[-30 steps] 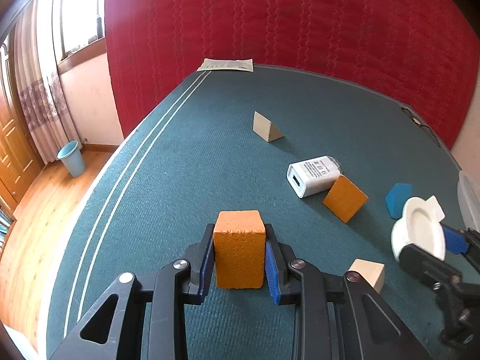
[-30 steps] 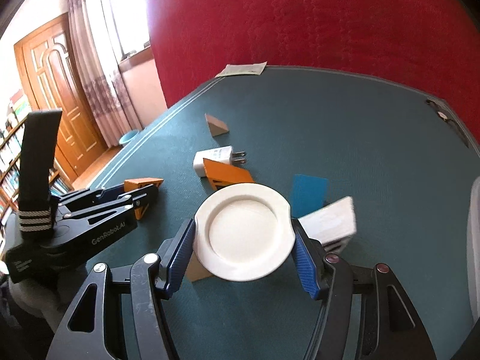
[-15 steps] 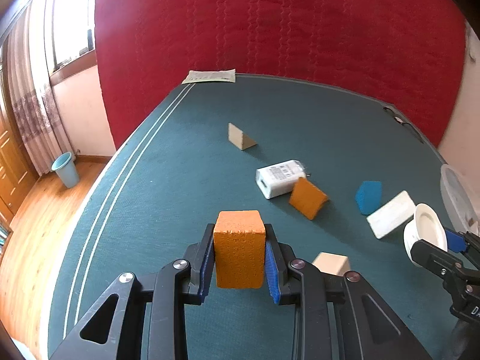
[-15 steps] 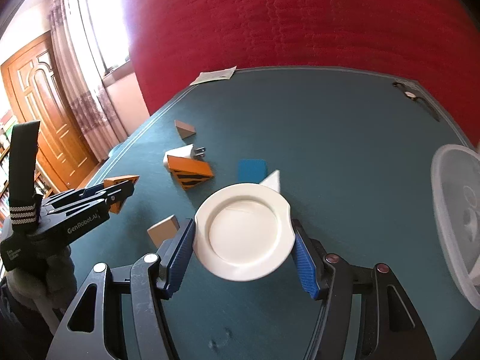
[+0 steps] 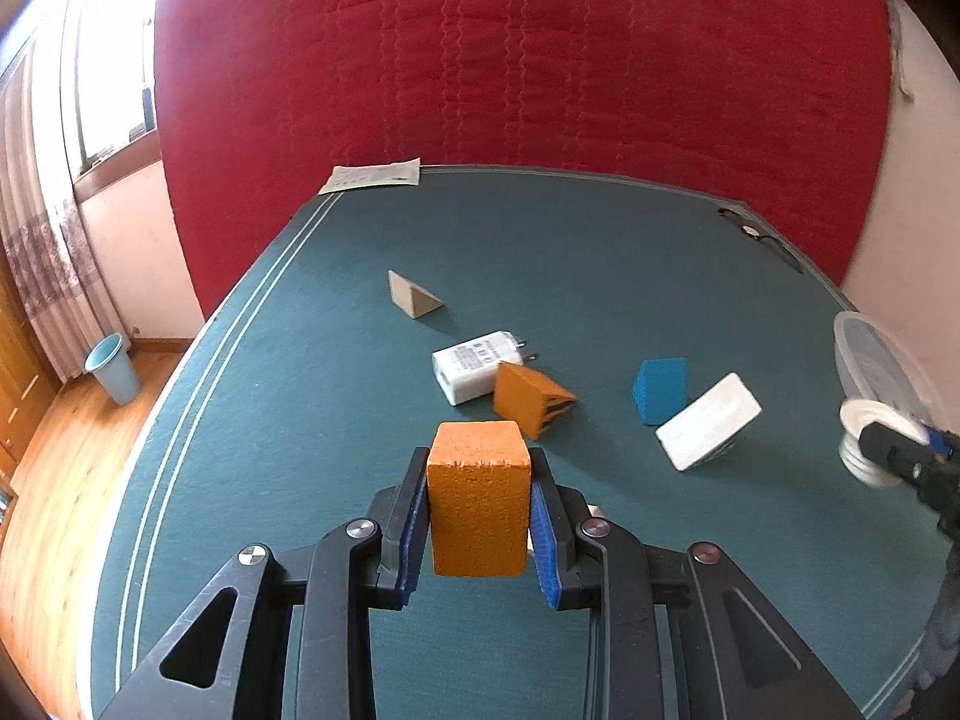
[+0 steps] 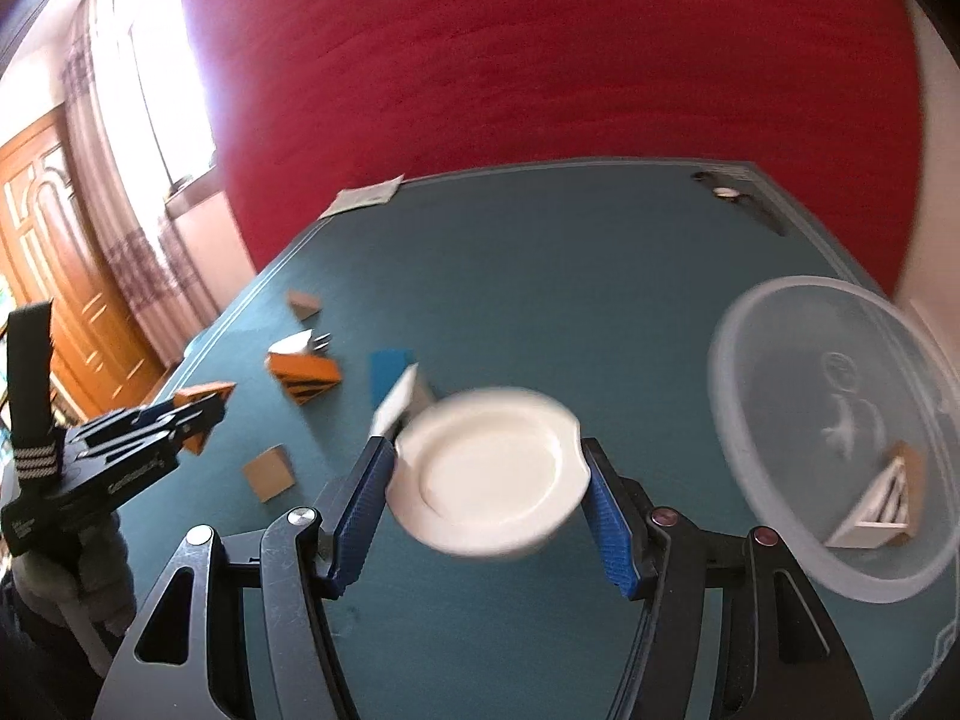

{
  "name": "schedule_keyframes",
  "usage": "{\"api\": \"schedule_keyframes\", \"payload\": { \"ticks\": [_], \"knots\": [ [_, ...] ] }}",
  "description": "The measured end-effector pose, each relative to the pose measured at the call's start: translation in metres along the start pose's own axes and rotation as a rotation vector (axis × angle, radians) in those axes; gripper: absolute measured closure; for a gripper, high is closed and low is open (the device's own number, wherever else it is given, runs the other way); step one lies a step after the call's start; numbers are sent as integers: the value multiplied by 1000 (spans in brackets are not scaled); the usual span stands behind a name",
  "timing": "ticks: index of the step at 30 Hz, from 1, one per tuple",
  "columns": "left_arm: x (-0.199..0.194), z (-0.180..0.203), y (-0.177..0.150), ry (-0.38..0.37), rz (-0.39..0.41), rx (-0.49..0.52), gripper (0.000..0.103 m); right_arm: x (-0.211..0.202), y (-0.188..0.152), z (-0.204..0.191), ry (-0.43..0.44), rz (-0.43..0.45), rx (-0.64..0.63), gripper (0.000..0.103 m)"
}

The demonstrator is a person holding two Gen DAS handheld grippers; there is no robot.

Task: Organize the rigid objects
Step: 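Carry the white plate and the orange cube toward the clear lid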

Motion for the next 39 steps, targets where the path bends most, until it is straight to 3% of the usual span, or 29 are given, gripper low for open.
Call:
{"api": "schedule_keyframes", "payload": {
  "ticks": [21, 39],
  "knots": [
    [-10, 43, 3, -67, 6, 41, 72, -38, 35, 113, -203, 140, 174, 41],
    [-15, 91, 8, -150, 2, 72, 72, -39, 30, 187, -292, 146, 346, 40]
  ]
}}
Point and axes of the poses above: each gripper's, at about its wrist camera, not at the fingertips, and x roughly the way its jaws point, z to its right, y to its top, the point moved 7 cm from there along x, roughly the way its jaws point, and after that the axes turned 10 degrees about z, right-handed, at the moved point
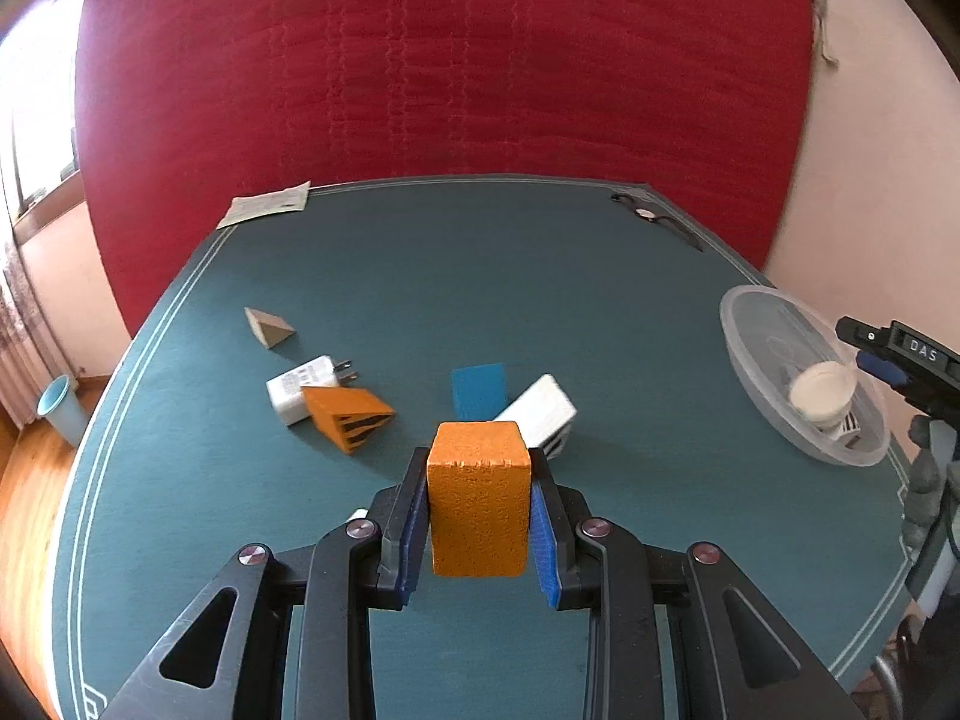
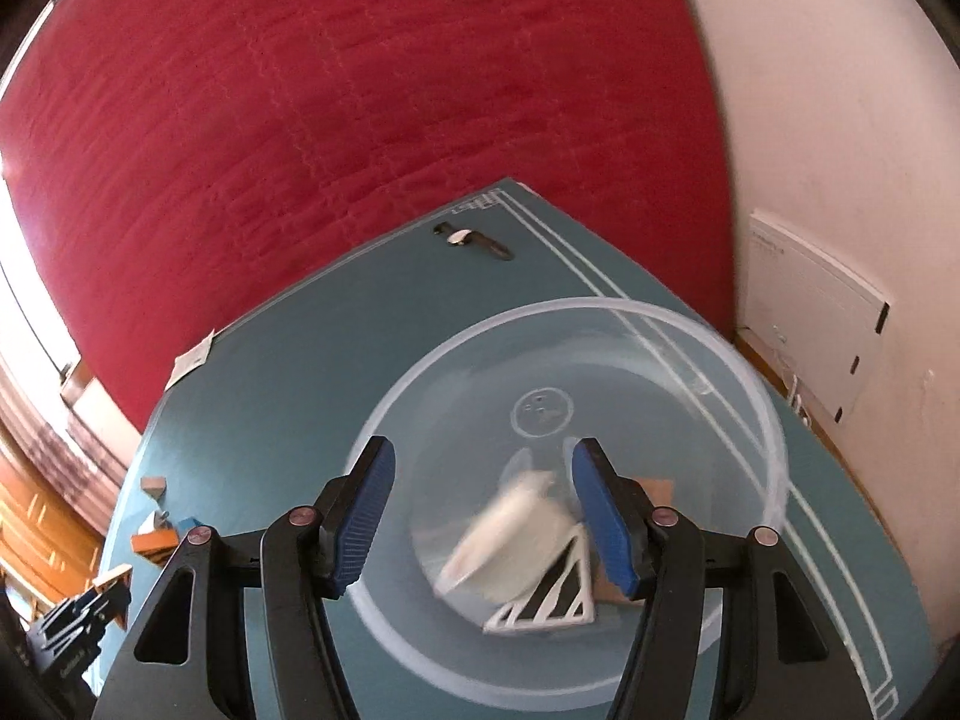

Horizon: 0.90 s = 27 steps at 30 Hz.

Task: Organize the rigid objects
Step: 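Carry the white plate and the orange cube toward the clear lid, then open the right gripper to drop the plate into the lid while the left releases the orange cube inside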

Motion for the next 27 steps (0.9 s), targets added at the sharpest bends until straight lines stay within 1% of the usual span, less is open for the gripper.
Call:
{"api": "schedule_keyframes", "payload": {
  "ticks": [6, 14, 17, 24, 27],
  "knots": [
    [3, 21, 3, -33, -4, 25, 72, -3, 5, 13, -26, 11, 17, 40],
    [8, 62, 13, -93, 2, 83, 72, -8, 2, 17, -38, 0, -21, 40],
    [11, 75, 17, -116, 5, 104, 72, -11, -2, 16, -31, -9, -56, 40],
    [15, 102, 20, -153, 3, 137, 72, -13, -24, -3, 34, -63, -180, 40],
    [16, 108, 21, -162, 4, 147, 72, -13, -25, -3, 33, -58, -201, 40]
  ]
}}
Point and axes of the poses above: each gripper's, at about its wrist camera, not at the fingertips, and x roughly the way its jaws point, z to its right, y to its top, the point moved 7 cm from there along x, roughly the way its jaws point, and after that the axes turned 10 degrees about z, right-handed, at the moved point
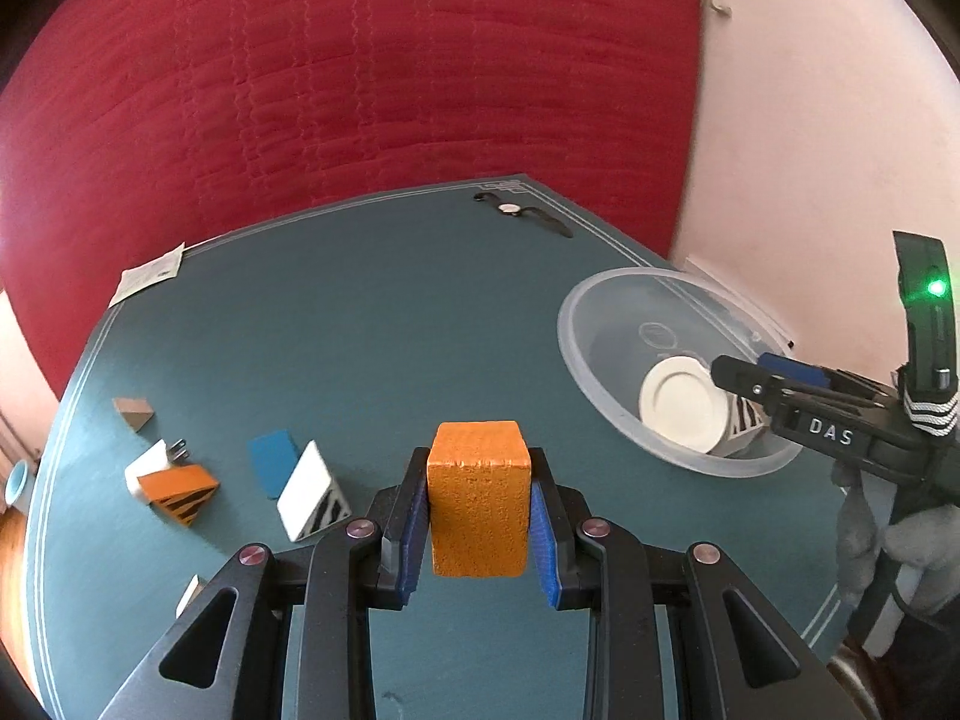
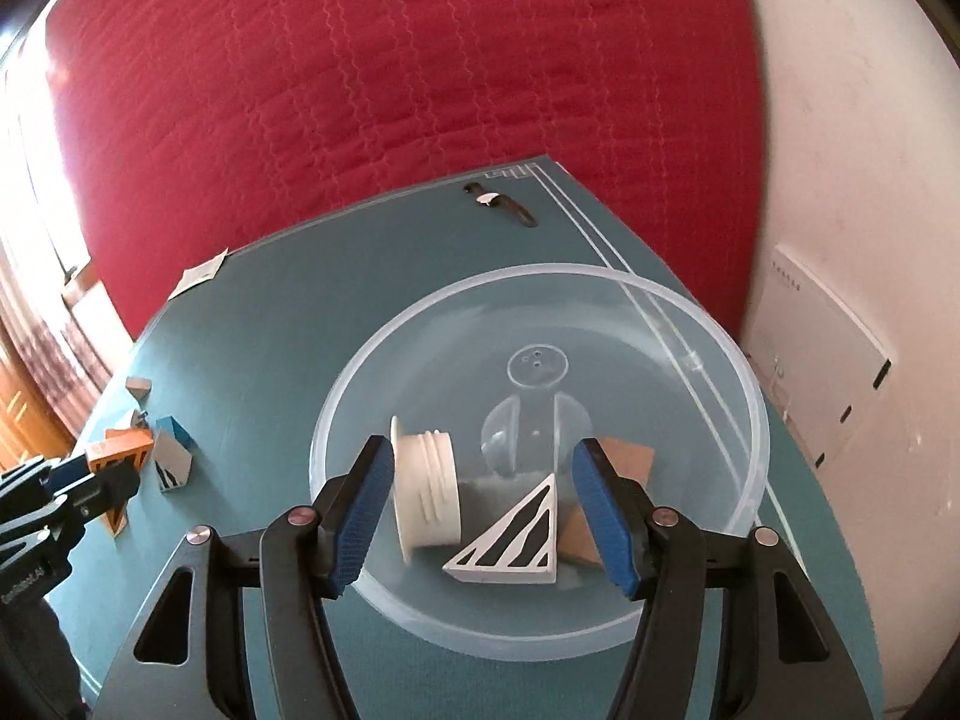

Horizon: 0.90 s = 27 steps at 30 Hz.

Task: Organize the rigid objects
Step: 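Open the right gripper to drop the plate into the lid while the left releases the orange cube inside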

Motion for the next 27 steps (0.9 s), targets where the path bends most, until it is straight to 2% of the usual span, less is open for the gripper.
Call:
{"api": "schedule_keyframes", "payload": {
  "ticks": [2, 5, 7, 12, 27],
  "knots": [
    [0, 5, 1, -7, 1, 7, 72, 1, 2, 7, -31, 10, 11, 40],
    [1, 11, 4, -17, 4, 17, 72, 2, 4, 27, -137, 19, 20, 40],
    [4, 15, 4, -22, 4, 23, 72, 5, 2, 41, -161, 11, 65, 40],
    [14, 25, 10, -36, 2, 38, 72, 1, 5, 58, -167, 32, 153, 40],
    [64, 77, 40, -134, -1, 95, 72, -2, 10, 57, -177, 65, 181, 40]
  ]
}}
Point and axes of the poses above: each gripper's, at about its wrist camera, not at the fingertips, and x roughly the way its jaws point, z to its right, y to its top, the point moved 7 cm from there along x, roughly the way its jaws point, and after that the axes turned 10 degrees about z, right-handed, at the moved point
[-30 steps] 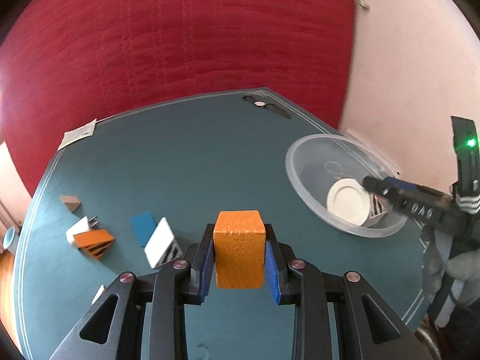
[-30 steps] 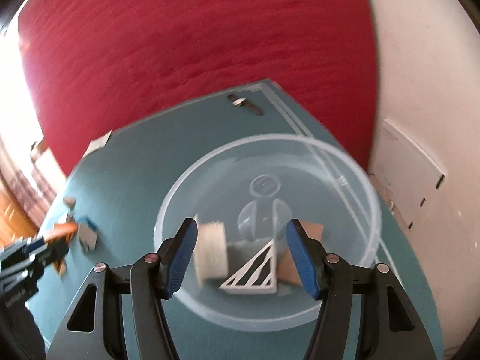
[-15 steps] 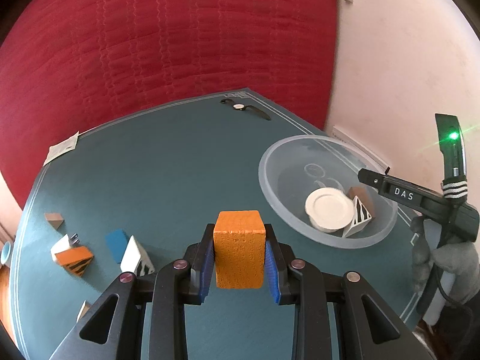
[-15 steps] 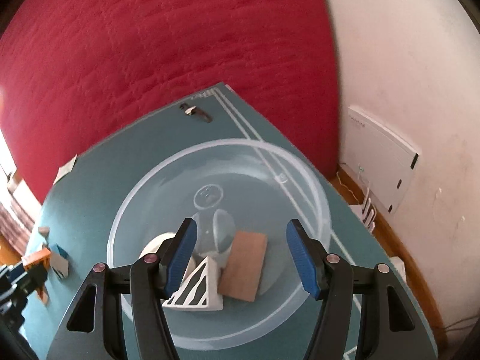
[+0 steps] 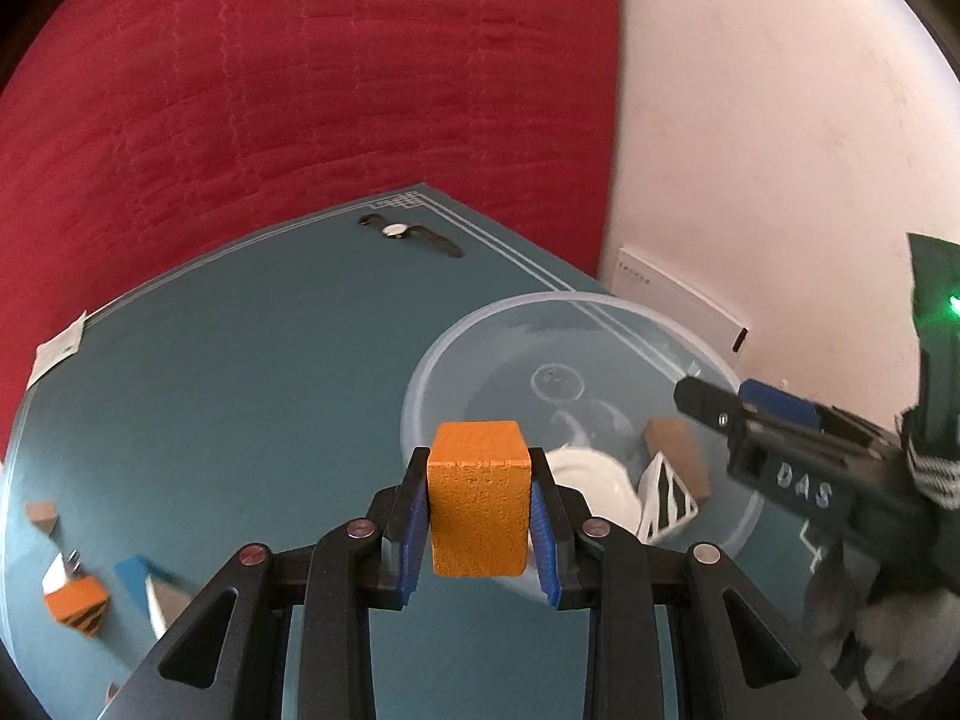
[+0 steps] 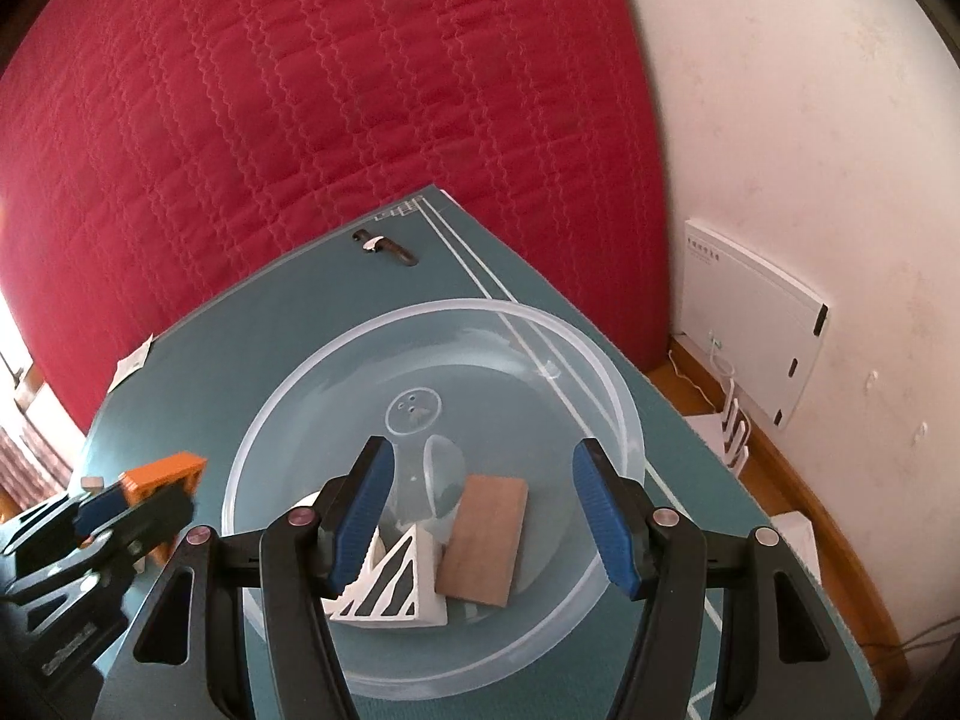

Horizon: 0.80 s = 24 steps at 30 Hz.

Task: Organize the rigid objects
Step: 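Open the right gripper to drop the plate into the lid while the left releases the orange cube inside, then withdraw both open grippers from the lid toward the remaining blocks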

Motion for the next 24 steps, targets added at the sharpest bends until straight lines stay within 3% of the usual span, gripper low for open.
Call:
{"api": "schedule_keyframes", "payload": {
  "ticks": [4, 6, 8, 15, 20, 24],
  "knots": [
    [7, 1, 4, -7, 1, 3, 69, 0, -1, -1, 3, -2, -1, 40],
    [10, 0, 6, -11, 1, -8, 54, 0, -2, -3, 4, -4, -9, 40],
    [10, -5, 6, 0, 9, -17, 29, -1, -3, -5, 5, -3, -18, 40],
    [3, -25, -2, 43, 0, -41, 25, -4, -4, -9, 5, 5, -28, 40],
    [-6, -40, -5, 94, 13, -66, 6, -5, -7, -14, 10, 7, -43, 40],
    [-12, -48, -11, 130, 24, -78, 1, -6, -10, -20, 19, 10, -60, 40]
  ]
}}
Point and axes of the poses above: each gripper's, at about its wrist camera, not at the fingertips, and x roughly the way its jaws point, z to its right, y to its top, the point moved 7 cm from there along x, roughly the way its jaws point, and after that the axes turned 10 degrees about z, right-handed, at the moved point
